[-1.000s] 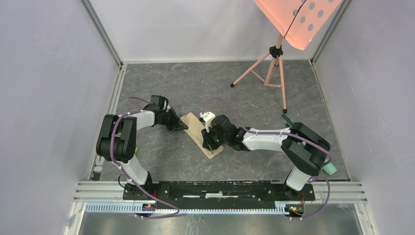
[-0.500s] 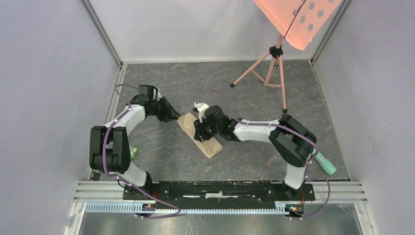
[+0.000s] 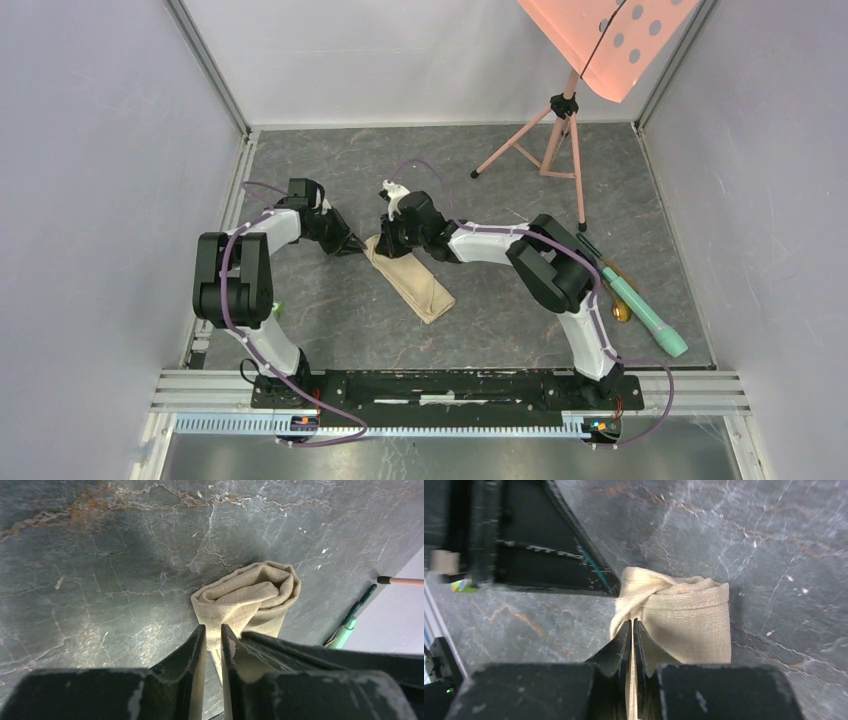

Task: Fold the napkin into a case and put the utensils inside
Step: Pick up the smaller rectangle-folded napkin from the center of the board, then turn over the smaller rectangle-folded napkin at the center of the board, then rotate the smaller rectangle-folded napkin at the center of the board, then smooth out the smaller rectangle-folded napkin at the center of the board, then pick up the knife from the corner of the board.

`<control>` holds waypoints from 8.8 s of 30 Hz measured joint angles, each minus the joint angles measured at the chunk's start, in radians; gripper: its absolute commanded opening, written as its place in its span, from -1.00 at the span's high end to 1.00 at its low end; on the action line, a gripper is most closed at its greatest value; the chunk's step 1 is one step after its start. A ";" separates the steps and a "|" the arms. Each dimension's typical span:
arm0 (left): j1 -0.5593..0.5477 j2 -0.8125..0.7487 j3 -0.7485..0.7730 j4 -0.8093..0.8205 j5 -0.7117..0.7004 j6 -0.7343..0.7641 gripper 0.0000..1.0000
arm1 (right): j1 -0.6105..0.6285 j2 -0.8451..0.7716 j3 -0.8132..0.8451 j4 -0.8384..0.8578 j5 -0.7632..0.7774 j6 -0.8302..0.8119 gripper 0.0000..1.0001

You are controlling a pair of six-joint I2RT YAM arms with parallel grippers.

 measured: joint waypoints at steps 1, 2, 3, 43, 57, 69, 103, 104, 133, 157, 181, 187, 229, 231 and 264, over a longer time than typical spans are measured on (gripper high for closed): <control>-0.002 0.009 0.000 0.003 0.000 0.000 0.57 | 0.000 0.022 0.008 0.004 0.001 0.006 0.87; -0.005 0.019 0.000 0.007 0.001 0.000 0.58 | 0.000 0.043 0.013 0.005 0.003 0.014 0.87; -0.008 0.029 0.000 0.012 0.002 0.000 0.58 | 0.002 0.063 0.014 0.006 0.004 0.018 0.88; 0.074 -0.246 0.013 -0.089 -0.210 0.083 0.26 | 0.253 -0.057 0.072 -0.525 0.450 -0.301 -0.17; 0.076 -0.276 0.013 -0.089 -0.214 0.085 0.26 | 0.325 0.037 0.166 -0.572 0.691 -0.337 0.99; 0.077 -0.395 0.013 -0.093 -0.317 0.103 0.25 | 0.249 -0.156 0.069 -0.491 0.240 -0.204 0.99; -0.035 -0.277 -0.180 0.138 0.177 0.031 0.51 | -0.075 -0.338 -0.113 -0.466 -0.192 -0.267 0.09; -0.042 -0.272 -0.198 0.145 0.184 0.015 0.53 | -0.033 -0.374 -0.133 -0.458 -0.186 -0.267 0.13; -0.146 -0.243 -0.103 0.094 0.060 0.023 -0.22 | 0.101 -0.567 -0.642 -0.192 -0.053 -0.135 0.02; -0.375 0.125 0.139 -0.014 0.080 0.183 -0.35 | -0.346 -0.785 -0.658 -0.362 0.226 -0.157 -0.61; -0.917 0.033 -0.166 0.706 0.030 -0.470 0.00 | -0.663 -0.959 -0.777 -0.475 -0.129 -0.227 -0.05; -0.790 0.072 -0.010 0.677 0.066 -0.430 0.27 | -0.599 -1.015 -0.839 -0.539 -0.278 -0.241 0.20; -0.673 0.097 0.446 0.156 0.157 -0.073 -0.31 | -0.360 -1.226 -0.848 -0.699 -0.106 -0.105 -0.50; -0.656 0.013 0.460 0.091 0.150 -0.007 -0.34 | -0.360 -1.225 -0.721 -0.772 0.021 -0.151 -0.57; -0.572 -0.287 0.232 0.092 0.269 0.142 -0.34 | -1.012 -0.754 -0.476 -0.676 0.220 -0.894 0.00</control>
